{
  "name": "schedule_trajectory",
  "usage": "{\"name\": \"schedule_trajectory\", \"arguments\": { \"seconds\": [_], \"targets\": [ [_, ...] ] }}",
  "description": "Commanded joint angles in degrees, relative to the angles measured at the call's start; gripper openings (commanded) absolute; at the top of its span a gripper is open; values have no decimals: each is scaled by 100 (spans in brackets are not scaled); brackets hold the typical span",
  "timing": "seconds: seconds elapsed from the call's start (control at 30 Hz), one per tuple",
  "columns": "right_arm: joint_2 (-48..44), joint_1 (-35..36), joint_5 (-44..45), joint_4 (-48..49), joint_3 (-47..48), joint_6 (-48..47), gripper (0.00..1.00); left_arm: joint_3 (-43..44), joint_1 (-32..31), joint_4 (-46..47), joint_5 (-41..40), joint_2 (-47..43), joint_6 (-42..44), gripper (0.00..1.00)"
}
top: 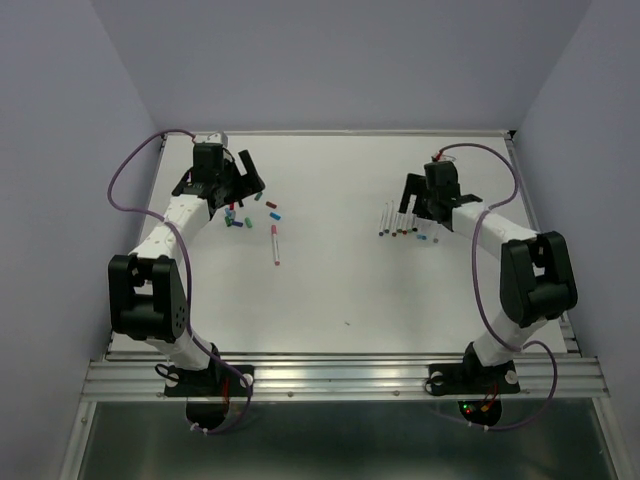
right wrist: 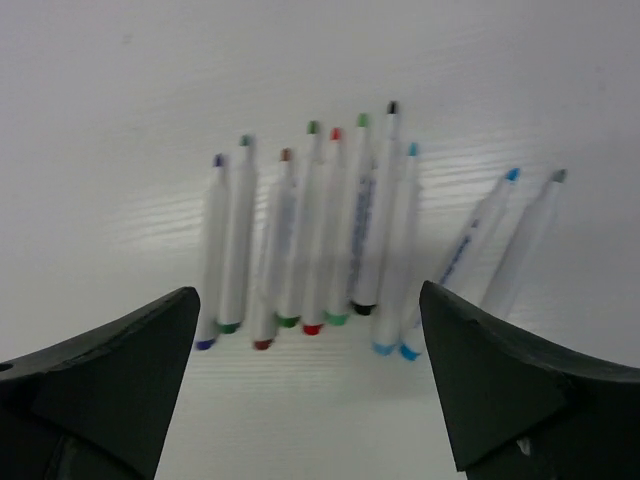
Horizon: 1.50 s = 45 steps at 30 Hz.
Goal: Open the pen caps
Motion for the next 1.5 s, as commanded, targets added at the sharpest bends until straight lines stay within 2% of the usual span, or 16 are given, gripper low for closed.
{"name": "schedule_trajectory", "arguments": {
  "seconds": [0.0, 0.23, 0.47, 0.77, 1.1, 1.2, 1.23, 1.27, 1.3, 1.37, 1.4, 1.47],
  "targets": [
    [-530, 946, -436, 51, 219, -157, 100, 46, -29, 66, -137, -138, -26, 99],
    [93, 2616, -304, 51, 991, -51, 100, 134, -20, 31, -312, -322, -105, 99],
    [1682, 3837, 319, -282, 2511, -43, 100, -50, 94, -48, -690, -612, -211, 99],
    [3257, 4411, 1129, -845, 4463, -148, 100, -331, 375, 75, -709, -727, -281, 99],
    [3987, 4647, 1770, -1092, 4675, -183, 98, -455, 587, 180, -515, -709, -272, 99],
    [4032, 4709, 1902, -1189, 4535, -219, 88, -455, 587, 189, -489, -692, -281, 99],
    [4023, 4709, 1902, -1189, 4473, -201, 77, -463, 587, 189, -471, -683, -281, 99],
    [4006, 4709, 1902, -1197, 4333, -166, 72, -455, 587, 189, -471, -674, -281, 99],
    [3979, 4709, 1902, -1189, 4262, -88, 57, -463, 587, 198, -454, -674, -281, 99],
    [3900, 4709, 1885, -1197, 4070, 1, 44, -455, 735, 198, -436, -665, -290, 99],
    [3883, 4709, 1893, -1189, 4016, 53, 34, -455, 753, 207, -436, -665, -290, 99],
    [3812, 4709, 1893, -1189, 3893, 80, 27, -455, 745, 216, -401, -665, -290, 99]
  ]
}}
